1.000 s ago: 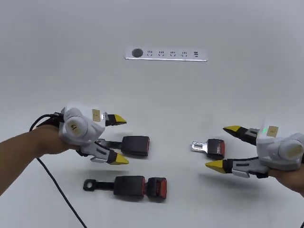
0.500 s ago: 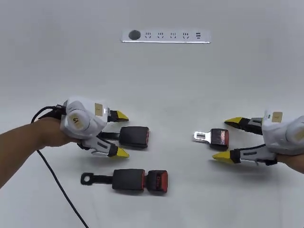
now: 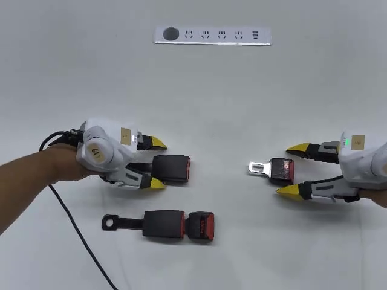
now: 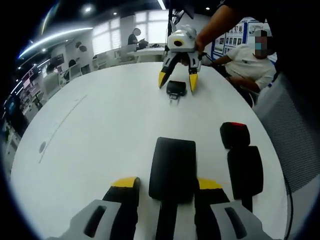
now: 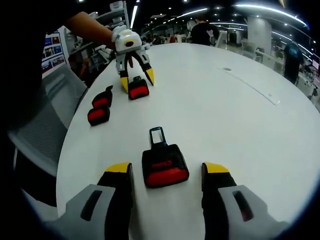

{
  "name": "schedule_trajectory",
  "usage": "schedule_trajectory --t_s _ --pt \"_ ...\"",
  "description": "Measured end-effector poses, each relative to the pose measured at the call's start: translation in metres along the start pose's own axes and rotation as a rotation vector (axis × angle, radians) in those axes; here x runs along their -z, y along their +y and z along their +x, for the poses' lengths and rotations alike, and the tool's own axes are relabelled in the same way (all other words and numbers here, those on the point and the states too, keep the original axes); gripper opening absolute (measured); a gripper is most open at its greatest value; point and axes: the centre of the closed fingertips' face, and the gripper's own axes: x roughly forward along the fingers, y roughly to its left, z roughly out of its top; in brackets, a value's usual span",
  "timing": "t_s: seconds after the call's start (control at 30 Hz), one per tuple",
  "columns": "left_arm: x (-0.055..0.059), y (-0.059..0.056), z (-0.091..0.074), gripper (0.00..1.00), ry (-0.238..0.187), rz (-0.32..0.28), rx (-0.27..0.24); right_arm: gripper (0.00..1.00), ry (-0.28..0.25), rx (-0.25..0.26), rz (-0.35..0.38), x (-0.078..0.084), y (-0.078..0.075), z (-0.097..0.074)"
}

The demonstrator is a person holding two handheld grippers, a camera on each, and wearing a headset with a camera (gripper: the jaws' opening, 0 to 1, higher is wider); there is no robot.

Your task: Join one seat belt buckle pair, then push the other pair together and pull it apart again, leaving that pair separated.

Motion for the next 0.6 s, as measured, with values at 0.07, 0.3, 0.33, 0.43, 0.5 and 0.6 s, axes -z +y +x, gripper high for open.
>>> schedule_trajectory --t_s 0.07,0.3,0.33,0.43,0.5,0.6 --pt "-0.001 0.001 -0.001 0.45 -0.001 0.004 0.004 0.52 0.015 -0.002 -0.022 -0.001 0.001 0.000" --pt "-0.003 -0.002 -0.003 0.34 -0.005 0.019 0.013 0.36 0.040 0.011 -0.092 0.005 -0.001 0.005" --pt "-0.003 -0.002 -0.003 0.34 -0.003 0.020 0.012 0.36 0.038 0.010 -0.087 0.005 -0.002 0.005" --pt "-0.003 -0.002 -0.003 0.34 0.013 0.022 0.011 0.36 0.042 0.008 -0.089 0.008 -0.003 0.006" --pt "-0.003 -0.001 -0.003 0.34 0.019 0.018 0.011 0.36 0.042 0.001 -0.096 0.009 -0.003 0.006" --pt "0.000 0.000 -0.003 0.34 0.020 0.017 0.014 0.35 0.050 -0.015 -0.097 0.010 -0.002 0.006"
